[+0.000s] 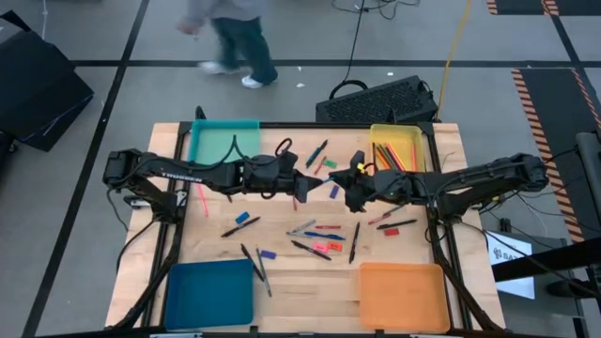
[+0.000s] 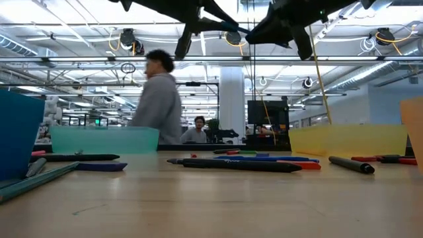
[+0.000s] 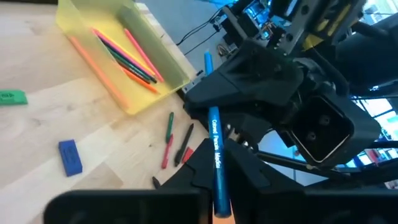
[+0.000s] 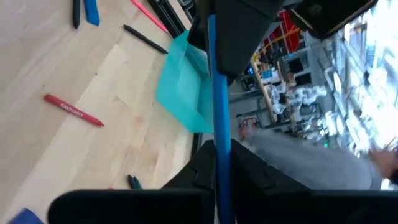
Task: Sort crayons/erasers/pens/pencils in bins
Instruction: Put the light blue pencil into the yellow bin
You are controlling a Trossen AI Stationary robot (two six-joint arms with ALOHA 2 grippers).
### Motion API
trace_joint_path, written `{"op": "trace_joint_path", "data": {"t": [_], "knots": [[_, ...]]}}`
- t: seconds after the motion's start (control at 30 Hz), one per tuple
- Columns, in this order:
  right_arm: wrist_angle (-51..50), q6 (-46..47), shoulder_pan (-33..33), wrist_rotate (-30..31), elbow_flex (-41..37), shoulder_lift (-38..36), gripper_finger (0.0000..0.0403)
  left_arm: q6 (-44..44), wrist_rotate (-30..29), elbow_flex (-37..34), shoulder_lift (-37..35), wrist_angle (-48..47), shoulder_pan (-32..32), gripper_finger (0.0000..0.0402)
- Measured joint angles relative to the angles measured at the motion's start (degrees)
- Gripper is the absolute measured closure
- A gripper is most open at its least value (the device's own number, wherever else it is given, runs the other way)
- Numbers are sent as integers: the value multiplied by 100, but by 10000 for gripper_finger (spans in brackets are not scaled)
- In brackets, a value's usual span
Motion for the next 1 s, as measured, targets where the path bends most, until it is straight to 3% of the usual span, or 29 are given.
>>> {"op": "trace_joint_path", "data": {"t": [0.17, 0.37, 0.5, 0.77, 1.0], "knots": [[-389, 1022, 0, -11, 203, -15, 389, 467, 0, -2, -1, 202, 103, 323], [-2847, 3159, -433, -372, 1235, -42, 389, 1538, 2, -2, -351, 49, 355, 207], [-4150, 4575, -1103, -669, 1594, -48, 389, 2083, -134, -2, -865, -523, 543, 155], [-5459, 6810, -2800, -672, 1184, -37, 389, 2514, -1084, -4, -2076, -2084, 626, 143], [-5448, 7632, -3849, -672, 465, 107, 389, 2633, -1394, -2, -2623, -3041, 671, 162]]}}
